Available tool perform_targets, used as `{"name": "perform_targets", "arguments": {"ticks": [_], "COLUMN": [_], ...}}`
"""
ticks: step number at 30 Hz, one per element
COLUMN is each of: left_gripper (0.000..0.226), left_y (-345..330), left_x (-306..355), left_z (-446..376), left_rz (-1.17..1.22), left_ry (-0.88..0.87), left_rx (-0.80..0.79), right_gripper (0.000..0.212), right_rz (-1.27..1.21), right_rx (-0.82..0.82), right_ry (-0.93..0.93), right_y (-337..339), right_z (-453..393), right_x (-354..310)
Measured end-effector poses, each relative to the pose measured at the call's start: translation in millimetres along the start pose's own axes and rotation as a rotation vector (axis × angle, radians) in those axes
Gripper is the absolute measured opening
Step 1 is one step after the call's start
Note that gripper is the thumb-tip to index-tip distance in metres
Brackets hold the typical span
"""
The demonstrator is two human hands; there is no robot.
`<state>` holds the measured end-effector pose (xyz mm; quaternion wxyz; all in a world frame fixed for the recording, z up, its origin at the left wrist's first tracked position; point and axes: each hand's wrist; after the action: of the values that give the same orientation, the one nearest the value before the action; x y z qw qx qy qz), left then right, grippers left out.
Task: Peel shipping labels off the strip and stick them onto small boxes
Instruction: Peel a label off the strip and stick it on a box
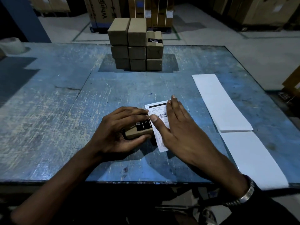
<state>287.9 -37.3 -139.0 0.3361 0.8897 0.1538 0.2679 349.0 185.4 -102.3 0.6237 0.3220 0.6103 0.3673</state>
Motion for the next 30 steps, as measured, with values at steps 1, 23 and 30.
{"name": "perform_targets", "arguments": {"ticks": [1,23,30], "left_gripper": [0.044,0.043,0.045], "left_y": [0.0,2.5,1.5], "left_x": [-0.3,4.2,2.9], "left_z": [-0.2,-0.5,-1.7], "left_rz": [0.004,0.049,0.053], "left_ry": [0.007,0.069,0.067], "left_rx": [-0.003,-0.008,0.002], "right_gripper": [0.097,0.071,0.057], "right_rz": [-0.001,-0.369,-0.517], "right_rx": [0.0,0.011,0.012], "right_ry": [-0.01,-0.183,-0.119], "right_y": [-0.5,14.1,6.3], "right_z": [-1.8,8.6,5.5], "right_x": [3.5,37.0,42.6]}}
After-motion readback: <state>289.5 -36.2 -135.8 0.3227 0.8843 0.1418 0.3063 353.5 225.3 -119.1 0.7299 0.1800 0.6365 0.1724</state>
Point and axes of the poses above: each hand's wrist, its own z-axis away from the middle knuckle, its own y-axis out of the back of the hand, x = y × z, and after that the axes turned 2 degrees about x, right-handed
